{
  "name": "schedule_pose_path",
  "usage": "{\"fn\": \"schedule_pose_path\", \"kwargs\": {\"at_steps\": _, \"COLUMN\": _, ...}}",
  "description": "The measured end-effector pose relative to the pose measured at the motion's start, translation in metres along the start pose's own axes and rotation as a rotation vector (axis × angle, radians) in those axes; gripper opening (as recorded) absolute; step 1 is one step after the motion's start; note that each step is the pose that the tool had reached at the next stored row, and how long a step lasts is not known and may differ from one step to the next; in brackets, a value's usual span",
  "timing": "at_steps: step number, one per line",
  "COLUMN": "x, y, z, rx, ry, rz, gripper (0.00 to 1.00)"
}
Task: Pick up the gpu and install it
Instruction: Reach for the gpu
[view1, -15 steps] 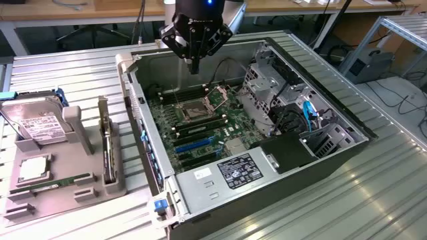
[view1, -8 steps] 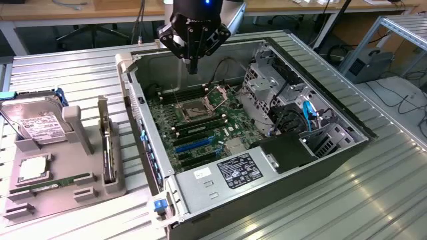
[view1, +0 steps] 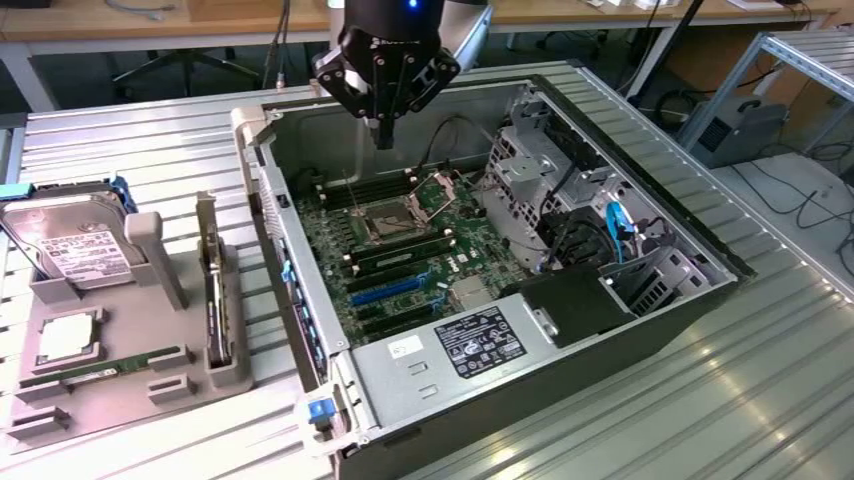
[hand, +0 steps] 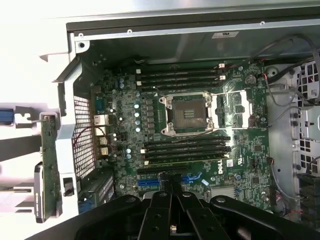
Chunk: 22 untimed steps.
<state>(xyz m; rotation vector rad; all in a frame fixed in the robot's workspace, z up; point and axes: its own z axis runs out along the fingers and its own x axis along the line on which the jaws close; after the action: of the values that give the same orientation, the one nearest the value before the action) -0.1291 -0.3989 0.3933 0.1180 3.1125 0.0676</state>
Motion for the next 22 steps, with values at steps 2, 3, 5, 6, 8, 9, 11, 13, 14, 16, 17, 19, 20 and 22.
{"fn": "schedule_pose_path", "kwargs": {"at_steps": 2, "x": 0.0, "y": 0.0, "z": 0.0, "rx": 0.0, "ry": 0.0, "rz": 0.0, "gripper": 0.11}}
{"fn": "schedule_pose_path", "kwargs": {"at_steps": 3, "x": 0.001, "y": 0.0, "z": 0.0, "rx": -0.0001, "ry": 0.0, "rz": 0.0, "gripper": 0.11}}
{"fn": "schedule_pose_path", "kwargs": {"at_steps": 5, "x": 0.003, "y": -0.0002, "z": 0.0, "rx": 0.0, "ry": 0.0, "rz": 0.0, "gripper": 0.11}}
{"fn": "schedule_pose_path", "kwargs": {"at_steps": 6, "x": 0.003, "y": -0.0003, "z": 0.0, "rx": 0.0, "ry": 0.0, "rz": 0.0, "gripper": 0.11}}
{"fn": "schedule_pose_path", "kwargs": {"at_steps": 8, "x": 0.004, "y": -0.0003, "z": 0.0, "rx": 0.0, "ry": 0.0, "rz": 0.0, "gripper": 0.11}}
{"fn": "schedule_pose_path", "kwargs": {"at_steps": 9, "x": 0.004, "y": -0.0003, "z": 0.0, "rx": -0.0001, "ry": 0.0, "rz": 0.0, "gripper": 0.11}}
{"fn": "schedule_pose_path", "kwargs": {"at_steps": 11, "x": 0.005, "y": -0.0004, "z": -0.0001, "rx": 0.0, "ry": 0.0, "rz": 0.0, "gripper": 0.11}}
{"fn": "schedule_pose_path", "kwargs": {"at_steps": 13, "x": 0.006, "y": -0.0005, "z": -0.0001, "rx": 0.0, "ry": 0.0, "rz": 0.0, "gripper": 0.11}}
{"fn": "schedule_pose_path", "kwargs": {"at_steps": 14, "x": 0.007, "y": -0.0005, "z": -0.0001, "rx": 0.0, "ry": 0.0, "rz": 0.0, "gripper": 0.11}}
{"fn": "schedule_pose_path", "kwargs": {"at_steps": 16, "x": 0.008, "y": -0.0006, "z": -0.0001, "rx": -0.0001, "ry": 0.0, "rz": 0.0, "gripper": 0.11}}
{"fn": "schedule_pose_path", "kwargs": {"at_steps": 17, "x": 0.009, "y": -0.0007, "z": -0.0002, "rx": 0.0, "ry": 0.0, "rz": 0.0, "gripper": 0.11}}
{"fn": "schedule_pose_path", "kwargs": {"at_steps": 19, "x": 0.01, "y": -0.0008, "z": -0.0002, "rx": 0.0, "ry": 0.0, "rz": 0.0, "gripper": 0.11}}
{"fn": "schedule_pose_path", "kwargs": {"at_steps": 20, "x": 0.011, "y": -0.0008, "z": -0.0002, "rx": 0.0, "ry": 0.0, "rz": 0.0, "gripper": 0.11}}
{"fn": "schedule_pose_path", "kwargs": {"at_steps": 22, "x": 0.012, "y": -0.0009, "z": -0.0003, "rx": 0.0, "ry": 0.0, "rz": 0.0, "gripper": 0.11}}
